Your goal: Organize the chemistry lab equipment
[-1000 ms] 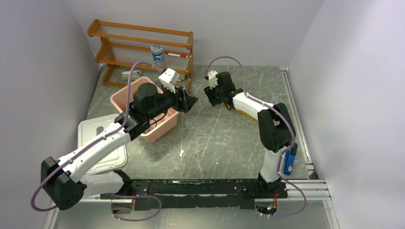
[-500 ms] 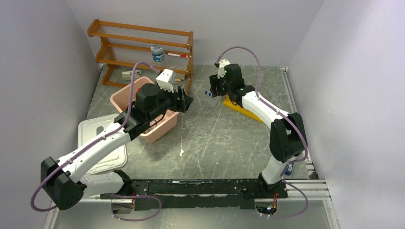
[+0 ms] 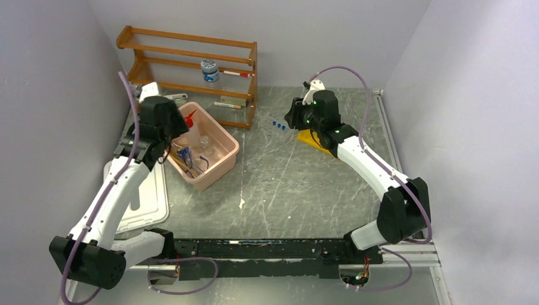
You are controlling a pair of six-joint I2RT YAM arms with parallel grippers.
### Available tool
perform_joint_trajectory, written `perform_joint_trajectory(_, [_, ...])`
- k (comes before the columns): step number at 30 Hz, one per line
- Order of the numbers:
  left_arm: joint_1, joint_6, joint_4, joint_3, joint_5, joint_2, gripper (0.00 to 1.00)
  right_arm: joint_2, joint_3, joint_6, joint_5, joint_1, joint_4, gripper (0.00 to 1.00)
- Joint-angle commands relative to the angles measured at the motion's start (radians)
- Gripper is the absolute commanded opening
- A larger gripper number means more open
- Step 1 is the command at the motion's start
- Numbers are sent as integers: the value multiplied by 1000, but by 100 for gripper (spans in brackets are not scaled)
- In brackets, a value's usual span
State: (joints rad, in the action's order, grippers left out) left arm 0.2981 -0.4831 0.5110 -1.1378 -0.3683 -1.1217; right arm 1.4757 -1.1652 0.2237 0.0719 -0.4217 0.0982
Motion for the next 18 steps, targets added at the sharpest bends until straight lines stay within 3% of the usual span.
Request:
perform_joint_trajectory(1, [-164,-4,185,6,-28,29,62,-42,43,77,34,-2,-36,40])
perform_joint_trajectory(5, [-320,-14,237,91,67,24,63,-44,48,86,59,-5,-28,37])
perform_joint_trajectory(11, [-492,-38,178,296,174,-14,62,-50,58,95,80,-11,-35,36])
perform_joint_trajectory(15, [-549,-41,88,398,273,-70,55,-63,77,92,82,-10,-52,35])
perform_joint_trajectory(18, [-561,-42,43,413,322,-138,57,-78,103,98,86,-11,-75,35])
